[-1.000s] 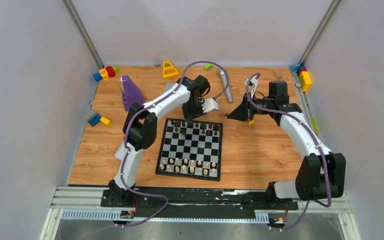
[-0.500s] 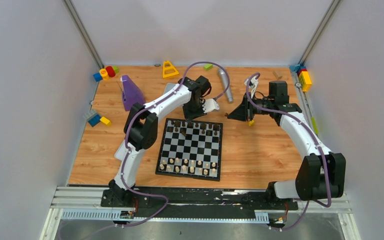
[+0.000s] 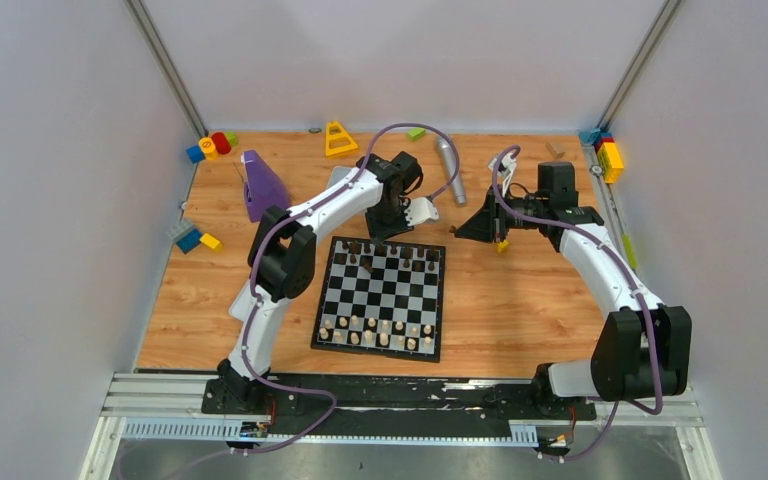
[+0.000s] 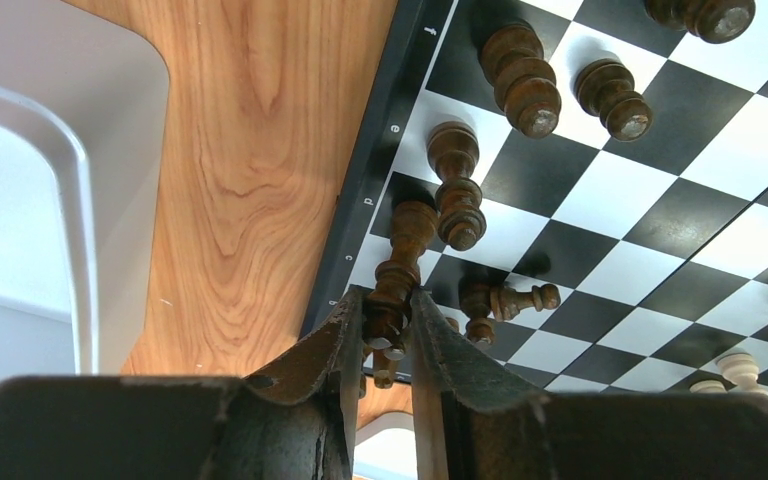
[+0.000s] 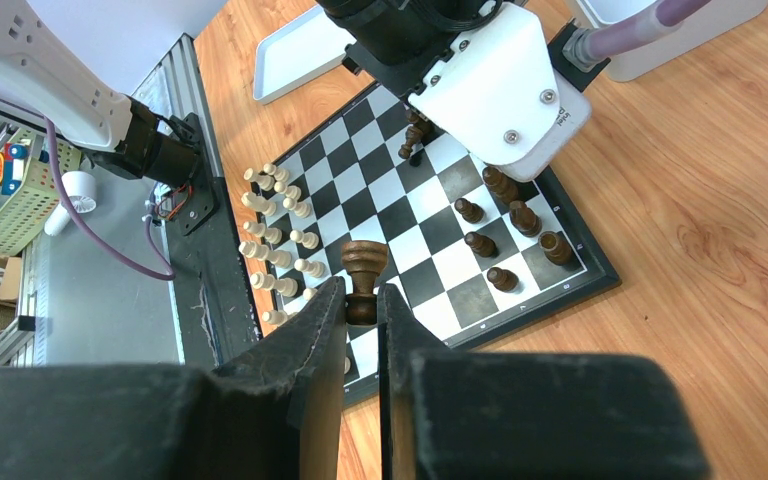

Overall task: Set up the chess pieces on the board
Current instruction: Place the chess piece on the chessboard.

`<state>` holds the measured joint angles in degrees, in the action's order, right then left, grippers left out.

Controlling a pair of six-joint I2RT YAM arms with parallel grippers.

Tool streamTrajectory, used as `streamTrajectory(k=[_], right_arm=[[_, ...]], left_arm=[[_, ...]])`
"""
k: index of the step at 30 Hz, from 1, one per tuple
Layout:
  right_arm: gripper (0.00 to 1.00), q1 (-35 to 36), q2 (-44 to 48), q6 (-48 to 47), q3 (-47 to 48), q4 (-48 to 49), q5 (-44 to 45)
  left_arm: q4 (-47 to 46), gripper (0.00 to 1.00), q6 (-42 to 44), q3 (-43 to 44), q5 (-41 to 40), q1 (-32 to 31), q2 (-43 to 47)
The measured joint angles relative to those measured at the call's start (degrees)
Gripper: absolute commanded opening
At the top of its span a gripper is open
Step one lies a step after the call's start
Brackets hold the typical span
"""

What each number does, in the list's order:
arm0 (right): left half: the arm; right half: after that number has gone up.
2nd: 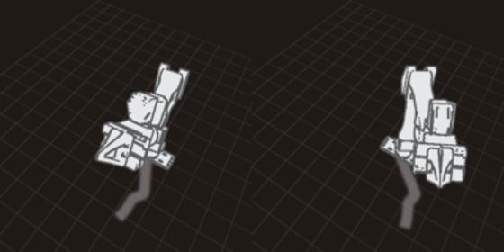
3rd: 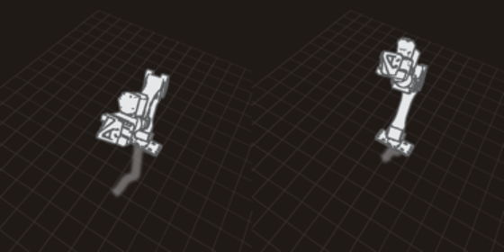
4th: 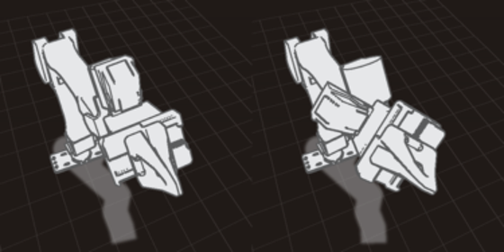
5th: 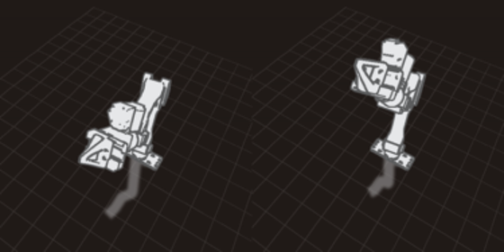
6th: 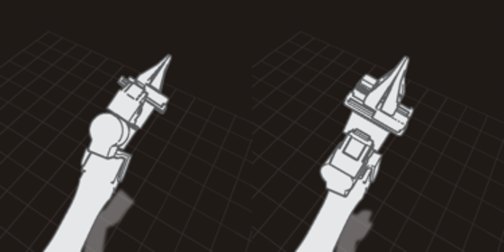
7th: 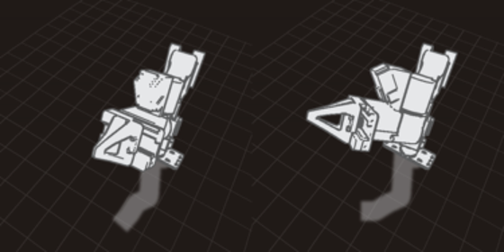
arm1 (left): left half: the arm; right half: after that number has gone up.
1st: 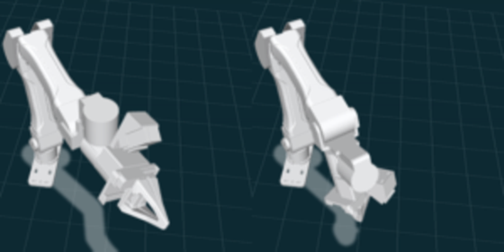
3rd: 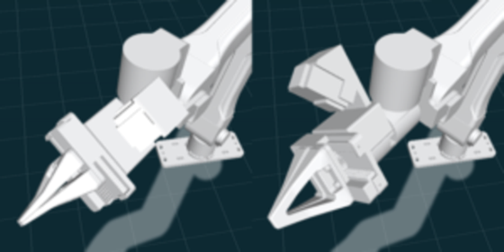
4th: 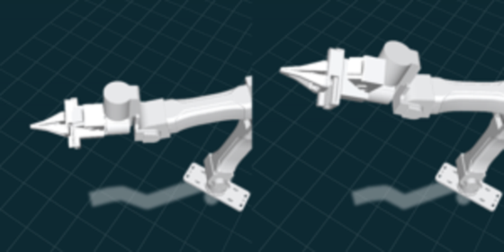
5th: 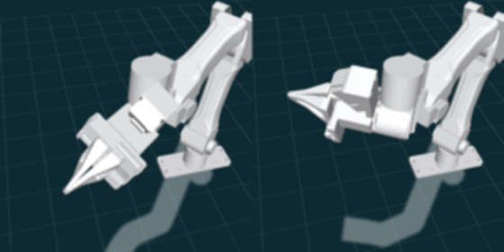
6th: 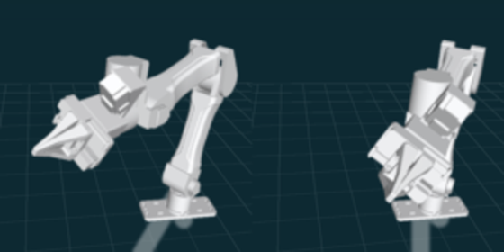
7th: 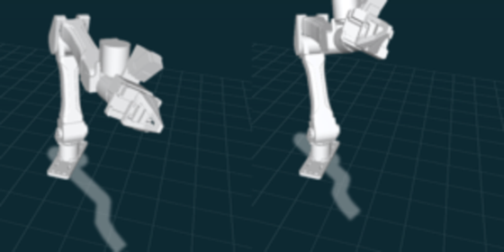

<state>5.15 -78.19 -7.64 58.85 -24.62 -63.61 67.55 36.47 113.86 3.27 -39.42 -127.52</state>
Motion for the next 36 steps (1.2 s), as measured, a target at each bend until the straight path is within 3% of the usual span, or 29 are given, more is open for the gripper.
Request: streamTrajectory(k=[3, 6, 21, 23, 24, 26, 32, 36], right_arm=[[0.00, 0.00, 0.00, 0.00, 0.00, 0.00, 0.00], [0.00, 0.00, 0.00, 0.00, 0.00, 0.00, 0.00], [0.00, 0.00, 0.00, 0.00, 0.00, 0.00, -0.02], [0.00, 0.02, 0.00, 0.00, 0.00, 0.00, 0.07], [0.00, 0.11, 0.00, 0.00, 0.00, 0.00, 0.17], [0.00, 0.79, 0.00, -0.09, 0.02, -0.04, 0.98], [0.00, 7.37, -1.51, -2.64, 4.31, -3.91, 8.24], [0.02, 14.56, -5.70, -5.88, 11.45, -7.58, 16.09]], left_arm=[[0.13, 0.34, -0.15, 0.00, 0.04, -0.04, 0.00], [0.52, 0.46, -0.17, 0.00, 0.09, -0.17, 0.00], [1.07, 0.51, -1.27, 0.22, 1.40, -0.33, 0.33], [1.03, 0.67, -1.64, 0.20, 1.44, -0.33, 1.22], [0.83, 0.91, -1.70, 0.02, 1.51, -0.33, 2.03], [-0.04, 0.99, -1.86, -1.27, 1.77, -0.17, 4.79], [-3.96, 1.00, -4.52, -10.54, 3.82, 3.06, 20.06], [-8.55, 1.00, -6.86, -18.29, 6.34, 10.23, 30.95]])
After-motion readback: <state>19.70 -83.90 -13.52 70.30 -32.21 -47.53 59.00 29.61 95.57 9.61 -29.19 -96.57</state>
